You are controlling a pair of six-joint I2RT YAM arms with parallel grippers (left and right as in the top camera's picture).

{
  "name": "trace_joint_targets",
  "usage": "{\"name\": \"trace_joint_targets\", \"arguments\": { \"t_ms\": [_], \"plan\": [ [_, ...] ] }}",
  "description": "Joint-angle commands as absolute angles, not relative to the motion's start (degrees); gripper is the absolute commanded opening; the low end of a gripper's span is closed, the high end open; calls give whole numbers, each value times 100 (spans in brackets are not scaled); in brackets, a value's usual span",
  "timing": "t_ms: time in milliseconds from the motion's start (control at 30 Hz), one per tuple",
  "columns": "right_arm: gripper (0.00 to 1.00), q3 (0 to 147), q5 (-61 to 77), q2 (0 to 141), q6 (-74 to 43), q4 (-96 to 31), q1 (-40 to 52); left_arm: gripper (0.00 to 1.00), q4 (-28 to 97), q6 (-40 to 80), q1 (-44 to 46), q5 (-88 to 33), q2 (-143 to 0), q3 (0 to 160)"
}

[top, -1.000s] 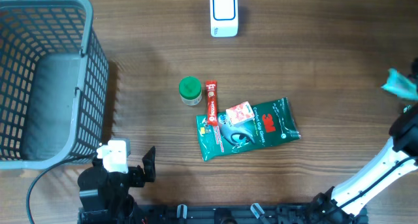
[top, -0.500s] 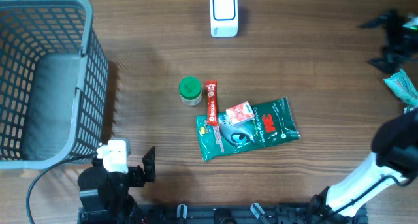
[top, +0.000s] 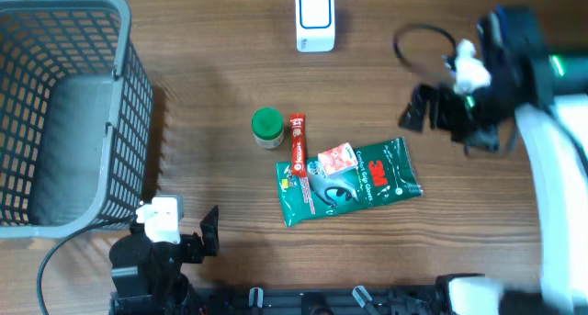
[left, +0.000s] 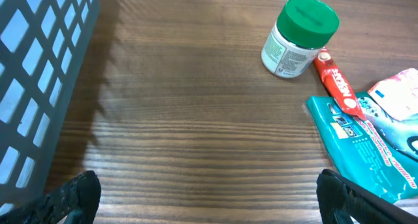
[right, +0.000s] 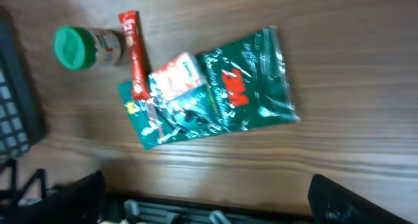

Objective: Scan the item barcode
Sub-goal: 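Grasp the small red box off the 3M pack with the right gripper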

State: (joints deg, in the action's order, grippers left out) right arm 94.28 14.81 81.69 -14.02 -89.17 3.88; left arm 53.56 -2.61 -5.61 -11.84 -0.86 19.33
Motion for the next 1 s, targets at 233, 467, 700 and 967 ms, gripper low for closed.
{"name": "trace_joint_targets", "arguments": {
  "t_ms": [233,467,700,967],
  "plan": [
    [88,3710,3264,7091,-3942,-2971,434,100,5347,-209,-537,-1192,-60,1907],
    [80,3715,4241,8949,-4206,-1643,454,100,5347,-211,-537,-1192,-60,1907],
    [75,3715,2733,8969,-5411,-989,1586,100,5347,-211,-537,-1192,-60,1907],
    [64,3715,2080,8989,-5699,-1072,1634,100,5347,-211,-537,-1192,-60,1907]
  ]
}}
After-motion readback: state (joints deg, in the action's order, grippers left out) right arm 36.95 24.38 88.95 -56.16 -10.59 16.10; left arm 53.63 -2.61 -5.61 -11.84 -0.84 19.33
